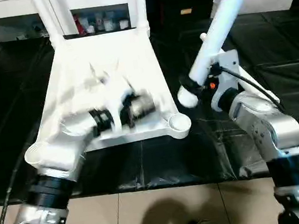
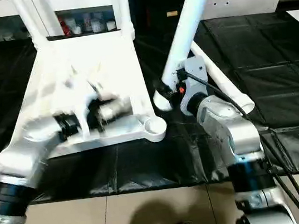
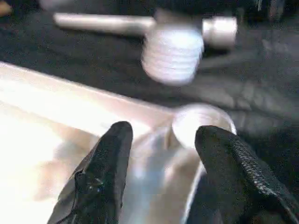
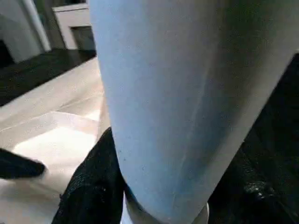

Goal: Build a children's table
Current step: Pick table leg, then insert table leg to table base

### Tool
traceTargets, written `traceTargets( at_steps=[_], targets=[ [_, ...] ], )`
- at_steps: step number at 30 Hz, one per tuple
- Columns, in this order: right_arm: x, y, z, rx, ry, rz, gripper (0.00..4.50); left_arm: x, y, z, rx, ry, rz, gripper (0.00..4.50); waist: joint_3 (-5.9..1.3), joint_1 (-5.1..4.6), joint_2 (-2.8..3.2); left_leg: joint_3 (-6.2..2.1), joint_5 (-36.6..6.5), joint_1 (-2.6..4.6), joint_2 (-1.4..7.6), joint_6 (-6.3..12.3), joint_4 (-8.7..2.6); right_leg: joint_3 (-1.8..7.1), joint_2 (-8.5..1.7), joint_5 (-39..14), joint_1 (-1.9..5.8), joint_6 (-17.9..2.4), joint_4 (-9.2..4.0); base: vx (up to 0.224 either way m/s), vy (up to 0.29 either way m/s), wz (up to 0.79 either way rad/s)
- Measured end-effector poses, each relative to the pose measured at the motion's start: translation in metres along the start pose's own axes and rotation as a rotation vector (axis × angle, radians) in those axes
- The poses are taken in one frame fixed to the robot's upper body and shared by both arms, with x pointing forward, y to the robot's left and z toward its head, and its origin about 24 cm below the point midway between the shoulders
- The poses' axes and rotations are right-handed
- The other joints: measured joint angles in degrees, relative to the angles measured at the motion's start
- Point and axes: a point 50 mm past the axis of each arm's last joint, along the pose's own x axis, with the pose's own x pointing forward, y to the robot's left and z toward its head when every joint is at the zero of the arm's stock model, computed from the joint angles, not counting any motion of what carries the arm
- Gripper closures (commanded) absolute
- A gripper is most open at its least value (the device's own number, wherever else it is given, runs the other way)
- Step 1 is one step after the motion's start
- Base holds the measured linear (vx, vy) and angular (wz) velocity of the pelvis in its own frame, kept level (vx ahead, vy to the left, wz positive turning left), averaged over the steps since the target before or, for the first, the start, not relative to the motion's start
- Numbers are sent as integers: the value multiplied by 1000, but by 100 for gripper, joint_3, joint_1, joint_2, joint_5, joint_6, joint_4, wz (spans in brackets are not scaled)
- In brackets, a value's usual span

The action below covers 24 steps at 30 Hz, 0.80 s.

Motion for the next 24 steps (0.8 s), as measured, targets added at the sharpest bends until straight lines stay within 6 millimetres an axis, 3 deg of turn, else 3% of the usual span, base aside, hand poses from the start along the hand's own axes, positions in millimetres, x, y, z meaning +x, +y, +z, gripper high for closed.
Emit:
traceTargets(
  at_steps=[8, 13, 24],
  targets=[
    [-6, 1, -3, 41, 26, 35, 260, 0, -3, -18, 1, 72, -134, 188, -6, 0, 8, 0, 3, 6, 0, -5, 0, 1, 0, 2, 4, -3, 0, 0, 0, 0],
    [-9, 0, -7, 17, 52, 56, 260, 0, -1, -27, 14, 108, -156, 235, -8, 4, 9, 0, 6, 6, 0, -9, 0, 0, 0, 2, 5, -2, -1, 0, 0, 0],
    [-12, 6, -4, -10, 47, 109, 260, 12, 12, -25, 27, 128, -162, 318, -10, 12, 9, 1, 6, 6, -1, -9, 0, -1, -1, 2, 8, -3, -2, 0, 0, 0]
  ],
)
